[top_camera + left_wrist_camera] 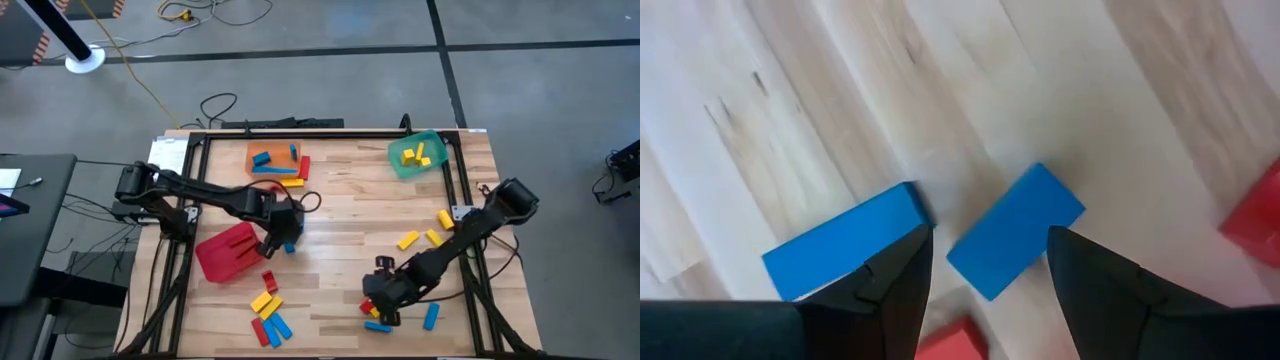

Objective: Sort blocks
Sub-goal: Put the red block into the red bin

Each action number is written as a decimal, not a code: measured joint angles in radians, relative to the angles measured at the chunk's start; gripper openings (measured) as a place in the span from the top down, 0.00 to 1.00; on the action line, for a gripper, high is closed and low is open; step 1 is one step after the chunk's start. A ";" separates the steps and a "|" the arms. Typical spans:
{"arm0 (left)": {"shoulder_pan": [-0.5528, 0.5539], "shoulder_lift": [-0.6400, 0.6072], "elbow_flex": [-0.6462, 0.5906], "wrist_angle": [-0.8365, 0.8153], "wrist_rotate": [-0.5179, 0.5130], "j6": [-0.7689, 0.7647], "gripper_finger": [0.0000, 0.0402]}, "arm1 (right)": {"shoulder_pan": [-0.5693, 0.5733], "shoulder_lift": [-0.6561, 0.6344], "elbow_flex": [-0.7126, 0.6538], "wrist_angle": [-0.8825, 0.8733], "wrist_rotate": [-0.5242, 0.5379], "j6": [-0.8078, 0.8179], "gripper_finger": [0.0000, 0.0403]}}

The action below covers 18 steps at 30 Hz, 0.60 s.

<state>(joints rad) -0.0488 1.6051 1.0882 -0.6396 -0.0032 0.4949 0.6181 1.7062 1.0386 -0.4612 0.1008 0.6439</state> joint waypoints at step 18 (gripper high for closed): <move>-0.069 0.000 0.000 0.011 -0.001 -0.047 0.52 | 0.023 0.129 0.004 0.175 -0.012 -0.151 0.39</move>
<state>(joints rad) -0.1175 1.6051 1.0878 -0.6286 -0.0039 0.4477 0.6415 1.8355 1.0423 -0.2860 0.0890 0.4934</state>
